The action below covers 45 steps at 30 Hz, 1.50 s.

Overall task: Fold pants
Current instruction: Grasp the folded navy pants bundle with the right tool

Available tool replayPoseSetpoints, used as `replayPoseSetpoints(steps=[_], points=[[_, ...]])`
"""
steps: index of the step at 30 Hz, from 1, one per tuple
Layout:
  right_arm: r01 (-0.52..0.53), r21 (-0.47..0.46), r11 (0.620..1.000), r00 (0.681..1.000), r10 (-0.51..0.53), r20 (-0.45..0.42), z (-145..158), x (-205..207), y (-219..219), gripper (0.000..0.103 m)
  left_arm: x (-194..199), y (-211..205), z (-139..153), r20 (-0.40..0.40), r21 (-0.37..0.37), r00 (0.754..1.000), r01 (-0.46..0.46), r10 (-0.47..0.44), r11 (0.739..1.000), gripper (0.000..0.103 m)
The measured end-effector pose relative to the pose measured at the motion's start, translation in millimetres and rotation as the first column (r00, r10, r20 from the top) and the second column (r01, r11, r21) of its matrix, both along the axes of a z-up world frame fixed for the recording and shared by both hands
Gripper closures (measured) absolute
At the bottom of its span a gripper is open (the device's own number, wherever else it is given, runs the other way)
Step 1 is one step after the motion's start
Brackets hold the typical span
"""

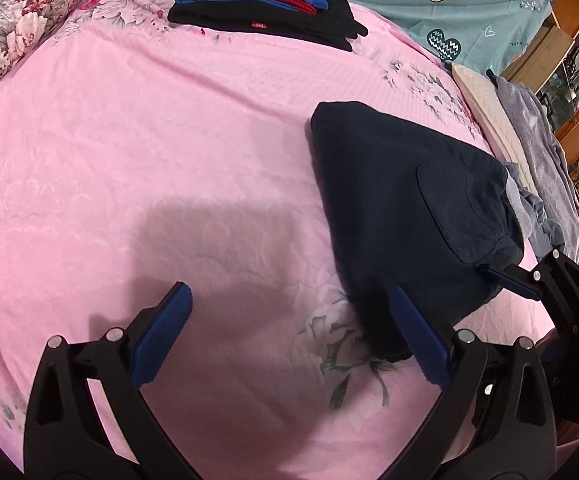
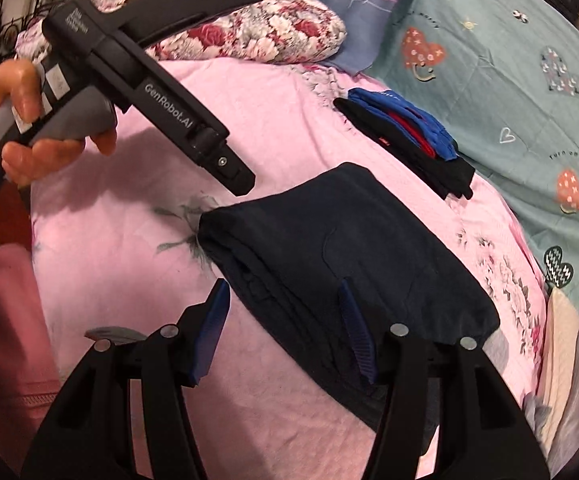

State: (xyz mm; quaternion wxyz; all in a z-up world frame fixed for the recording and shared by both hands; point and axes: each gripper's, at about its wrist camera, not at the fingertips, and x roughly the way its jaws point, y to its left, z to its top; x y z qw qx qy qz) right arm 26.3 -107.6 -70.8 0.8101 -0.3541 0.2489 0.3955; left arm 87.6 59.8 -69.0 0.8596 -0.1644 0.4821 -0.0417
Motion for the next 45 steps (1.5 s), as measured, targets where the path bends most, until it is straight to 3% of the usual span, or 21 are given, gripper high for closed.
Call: replayPoseSetpoints(steps=[11, 16, 17, 20, 22, 25, 26, 27, 29, 32, 36, 38, 39, 41, 43, 45], points=[[-0.074, -0.127, 0.989, 0.994, 0.083, 0.071, -18.3, 5.1, 15.1, 0.046, -5.1, 10.2, 3.1, 0.0, -0.056, 0.999, -0.034, 0.034, 0.998, 0.002], [-0.093, -0.136, 0.986, 0.989, 0.107, 0.101, -19.7, 9.3, 18.8, 0.047, -8.1, 19.6, 7.5, 0.008, -0.205, 0.999, -0.035, 0.038, 0.978, 0.002], [-0.095, -0.137, 0.986, 0.989, 0.109, 0.103, -20.0, 10.3, 19.4, 0.056, -7.8, 19.5, 7.3, 0.007, -0.234, 0.999, -0.028, 0.031, 0.972, 0.002], [-0.087, -0.106, 0.991, 0.991, 0.097, 0.09, -12.3, 16.1, 17.4, 0.073, -3.2, 11.1, 5.3, 0.001, -0.365, 0.999, 0.036, -0.038, 0.93, 0.002], [-0.07, -0.059, 0.996, 0.994, 0.074, 0.076, -3.1, 20.5, 12.6, 0.076, 3.7, -0.5, 1.1, 0.0, -0.491, 0.993, 0.102, -0.118, 0.865, 0.002], [-0.041, -0.006, 0.999, 0.996, 0.041, 0.083, 6.2, 23.1, 6.8, 0.078, 12.1, -18.1, -6.6, 0.005, -0.603, 0.982, 0.153, -0.188, 0.783, 0.002], [-0.036, 0.003, 0.999, 0.996, 0.036, 0.082, 7.4, 23.5, 5.8, 0.078, 17.5, -24.7, -10.1, 0.006, -0.628, 0.979, 0.163, -0.204, 0.761, 0.002], [-0.035, 0.011, 0.999, 0.996, 0.034, 0.083, 8.2, 23.4, 5.0, 0.078, 21.0, -29.0, -12.5, 0.004, -0.635, 0.978, 0.164, -0.209, 0.755, 0.003], [-0.034, 0.02, 0.999, 0.996, 0.032, 0.086, 7.9, 22.3, 3.5, 0.078, 28.6, -36.6, -13.0, 0.016, -0.615, 0.981, 0.163, -0.195, 0.772, 0.006], [-0.029, 0.041, 0.999, 0.997, 0.026, 0.079, 9.2, 21.2, 0.8, 0.077, 37.2, -43.8, -17.0, 0.021, -0.628, 0.98, 0.165, -0.196, 0.761, 0.014], [-0.023, 0.063, 0.998, 0.998, 0.019, 0.065, 12.9, 17.0, -8.4, 0.076, 40.8, -47.8, -16.0, 0.043, -0.593, 0.977, 0.195, -0.211, 0.781, 0.017], [-0.022, 0.106, 0.994, 1.0, 0.022, -0.003, 23.2, 18.5, -24.1, 0.075, 41.1, -46.4, -16.0, 0.063, -0.587, 0.973, 0.216, -0.222, 0.78, 0.017], [-0.003, 0.151, 0.989, 0.999, 0.011, -0.053, 31.7, 22.6, -35.7, 0.072, 41.6, -45.4, -15.9, 0.07, -0.59, 0.973, 0.22, -0.222, 0.777, 0.017], [0.12, 0.287, 0.95, 0.983, -0.073, -0.168, 54.0, 44.2, -71.6, 0.042, 41.5, -44.1, -15.8, 0.082, -0.6, 0.973, 0.222, -0.216, 0.768, 0.016], [0.329, 0.399, 0.856, 0.933, -0.231, -0.275, 69.2, 77.2, -117.4, 0.033, 40.2, -43.6, -16.3, 0.089, -0.603, 0.973, 0.224, -0.215, 0.766, 0.016], [0.476, 0.41, 0.778, 0.869, -0.346, -0.352, 67.6, 103.9, -148.5, 0.032, 39.4, -43.8, -15.0, 0.089, -0.592, 0.973, 0.224, -0.214, 0.774, 0.015]])
